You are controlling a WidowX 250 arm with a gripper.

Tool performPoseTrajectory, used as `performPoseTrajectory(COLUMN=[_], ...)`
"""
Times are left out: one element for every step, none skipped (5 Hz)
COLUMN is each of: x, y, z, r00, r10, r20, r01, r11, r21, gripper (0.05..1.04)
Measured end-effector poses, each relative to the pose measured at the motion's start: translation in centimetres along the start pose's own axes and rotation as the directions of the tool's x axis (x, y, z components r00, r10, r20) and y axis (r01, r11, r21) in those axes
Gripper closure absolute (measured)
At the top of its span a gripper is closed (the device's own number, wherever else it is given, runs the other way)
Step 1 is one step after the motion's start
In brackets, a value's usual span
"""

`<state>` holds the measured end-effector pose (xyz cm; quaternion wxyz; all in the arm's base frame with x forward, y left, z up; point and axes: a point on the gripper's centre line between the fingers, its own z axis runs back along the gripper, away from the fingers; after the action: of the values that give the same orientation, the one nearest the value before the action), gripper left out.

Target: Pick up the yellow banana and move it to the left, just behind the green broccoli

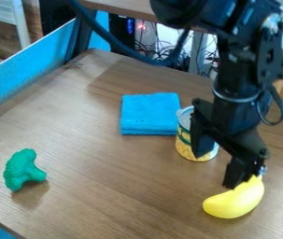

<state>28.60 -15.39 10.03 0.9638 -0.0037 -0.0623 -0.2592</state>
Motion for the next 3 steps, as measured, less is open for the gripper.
performPoseTrajectory(x=[0.1, 0.6, 1.3], y=[-0.7, -1.2, -1.2], z=[-2.1, -3.8, -5.0], r00=[0.999, 0.995, 0.991], r10=[-0.036, -0.087, -0.123], r20=[-0.039, -0.056, -0.05], r01=[0.036, 0.086, 0.121], r11=[0.999, 0.996, 0.992], r21=[-0.005, -0.029, -0.032], gripper=[0.083, 0.083, 0.083])
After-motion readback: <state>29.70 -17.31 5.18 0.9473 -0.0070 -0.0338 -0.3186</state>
